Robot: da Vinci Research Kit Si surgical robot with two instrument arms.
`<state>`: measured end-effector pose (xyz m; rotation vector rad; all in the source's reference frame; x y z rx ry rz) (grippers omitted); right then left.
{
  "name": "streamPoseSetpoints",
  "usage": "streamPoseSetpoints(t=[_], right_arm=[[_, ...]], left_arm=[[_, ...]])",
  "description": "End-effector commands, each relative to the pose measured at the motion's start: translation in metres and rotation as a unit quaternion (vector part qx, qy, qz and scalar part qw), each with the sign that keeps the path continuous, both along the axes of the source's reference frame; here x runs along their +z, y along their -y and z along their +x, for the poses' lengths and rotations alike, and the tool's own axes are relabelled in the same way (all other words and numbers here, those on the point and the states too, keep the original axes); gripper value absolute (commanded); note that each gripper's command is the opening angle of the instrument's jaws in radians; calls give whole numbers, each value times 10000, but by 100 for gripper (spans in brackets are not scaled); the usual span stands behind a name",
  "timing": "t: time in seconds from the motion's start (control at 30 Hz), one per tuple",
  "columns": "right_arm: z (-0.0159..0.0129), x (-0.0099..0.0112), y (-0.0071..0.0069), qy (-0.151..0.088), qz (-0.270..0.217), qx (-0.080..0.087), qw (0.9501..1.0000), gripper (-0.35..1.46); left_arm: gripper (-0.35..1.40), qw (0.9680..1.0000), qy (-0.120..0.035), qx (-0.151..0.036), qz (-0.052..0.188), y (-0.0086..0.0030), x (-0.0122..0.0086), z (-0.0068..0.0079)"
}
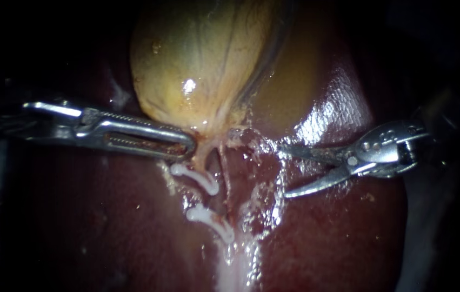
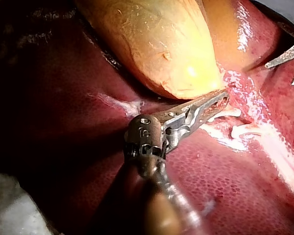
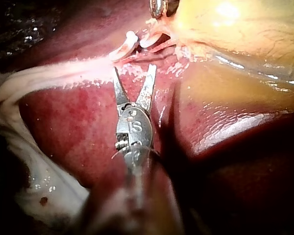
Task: Go back from the cut left tube
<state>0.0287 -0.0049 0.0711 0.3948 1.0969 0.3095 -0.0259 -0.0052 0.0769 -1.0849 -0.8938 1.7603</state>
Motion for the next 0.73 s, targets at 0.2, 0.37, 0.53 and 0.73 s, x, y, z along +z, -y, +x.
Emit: streamPoseSetpoints(t=[0.2,0.37,0.53,0.73], right_arm=[[0,0,0,-1,2,0,10000,143],[0,0,0,-1,3,0,10000,143],[0,0,-1,-1,4,1,10000,143],[1,-1,-1,-1,4,1,10000,143]], left_arm=[[-35,10000,-7,87,7,3,16,-17],[-35,9999,0,96,37,3,20,-21],[-35,9999,2,100,36,3,21,-20],[-35,9999,2,101,36,3,21,-20]])
